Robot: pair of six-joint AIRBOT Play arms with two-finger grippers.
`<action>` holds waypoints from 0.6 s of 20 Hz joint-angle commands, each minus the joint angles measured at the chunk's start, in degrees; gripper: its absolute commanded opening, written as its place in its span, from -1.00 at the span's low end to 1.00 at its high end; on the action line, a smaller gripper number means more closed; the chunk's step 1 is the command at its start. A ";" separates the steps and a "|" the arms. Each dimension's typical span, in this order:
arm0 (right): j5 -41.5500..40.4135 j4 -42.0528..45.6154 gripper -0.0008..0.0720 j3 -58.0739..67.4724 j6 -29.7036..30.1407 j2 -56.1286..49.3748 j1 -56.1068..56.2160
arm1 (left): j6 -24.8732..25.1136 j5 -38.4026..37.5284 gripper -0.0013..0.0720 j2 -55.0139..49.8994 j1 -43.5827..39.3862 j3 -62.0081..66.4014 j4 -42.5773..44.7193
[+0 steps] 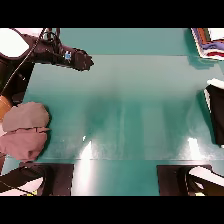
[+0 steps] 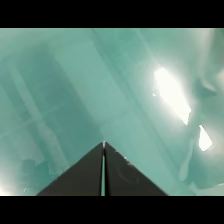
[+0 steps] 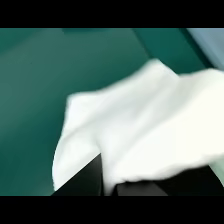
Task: Fold the shirts.
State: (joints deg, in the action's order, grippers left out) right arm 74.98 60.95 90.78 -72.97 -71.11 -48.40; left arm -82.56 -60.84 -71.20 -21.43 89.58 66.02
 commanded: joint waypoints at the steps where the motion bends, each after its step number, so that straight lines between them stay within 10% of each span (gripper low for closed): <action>1: 2.80 12.59 -0.93 -11.78 -0.15 5.25 -4.52 | 0.59 -0.52 -0.89 0.00 0.00 0.00 0.02; 2: 3.30 15.93 -0.87 -14.73 -0.39 6.36 -5.62 | 0.61 -0.55 -0.89 0.00 0.00 0.00 0.02; 6: 1.86 18.91 0.97 -22.73 -4.52 9.53 -12.09 | 2.27 -2.32 -0.89 0.00 0.00 0.00 0.00; 12: 0.70 -1.18 0.94 -17.53 -5.46 8.37 -5.70 | 2.23 -2.56 -0.89 0.00 0.00 0.00 -0.04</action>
State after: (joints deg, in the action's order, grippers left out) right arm 75.37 68.82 71.05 -77.76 -62.13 -57.82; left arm -80.58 -63.11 -71.18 -21.43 89.58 66.02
